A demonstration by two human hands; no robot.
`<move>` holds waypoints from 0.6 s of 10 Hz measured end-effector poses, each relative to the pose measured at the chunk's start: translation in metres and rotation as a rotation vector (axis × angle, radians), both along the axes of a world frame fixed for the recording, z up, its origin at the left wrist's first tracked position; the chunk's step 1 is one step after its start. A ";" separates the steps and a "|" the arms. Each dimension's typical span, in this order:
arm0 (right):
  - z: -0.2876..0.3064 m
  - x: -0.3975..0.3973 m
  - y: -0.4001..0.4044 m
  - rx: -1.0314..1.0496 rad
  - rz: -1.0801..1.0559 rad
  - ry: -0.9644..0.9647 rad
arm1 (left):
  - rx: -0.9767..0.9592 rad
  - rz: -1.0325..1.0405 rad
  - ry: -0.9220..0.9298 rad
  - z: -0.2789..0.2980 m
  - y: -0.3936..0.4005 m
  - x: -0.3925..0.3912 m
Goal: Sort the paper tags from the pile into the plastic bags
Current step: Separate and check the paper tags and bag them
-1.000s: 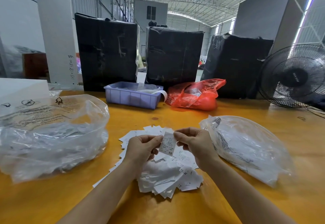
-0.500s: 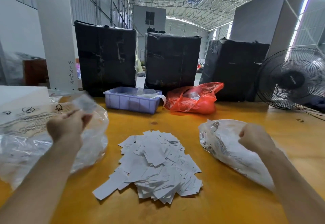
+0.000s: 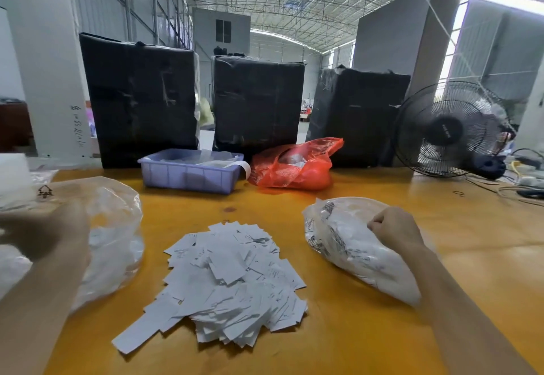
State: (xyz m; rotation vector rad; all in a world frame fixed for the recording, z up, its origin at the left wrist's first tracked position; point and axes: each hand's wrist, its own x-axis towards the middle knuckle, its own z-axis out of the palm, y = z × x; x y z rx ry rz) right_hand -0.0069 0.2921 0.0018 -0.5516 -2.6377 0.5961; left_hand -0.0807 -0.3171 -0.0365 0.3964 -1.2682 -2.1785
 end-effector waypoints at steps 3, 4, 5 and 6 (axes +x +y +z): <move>0.049 0.026 -0.089 -0.874 0.702 0.037 | -0.498 -0.373 0.000 0.073 0.254 0.094; 0.035 0.028 -0.126 -0.873 0.834 -0.061 | -0.458 -0.862 -0.085 0.059 0.283 0.102; 0.018 0.025 -0.147 -0.880 0.888 -0.079 | -0.468 -1.011 -0.124 0.040 0.294 0.105; 0.006 0.020 -0.155 -0.916 0.820 -0.051 | -0.215 -0.823 -0.149 0.025 0.292 0.096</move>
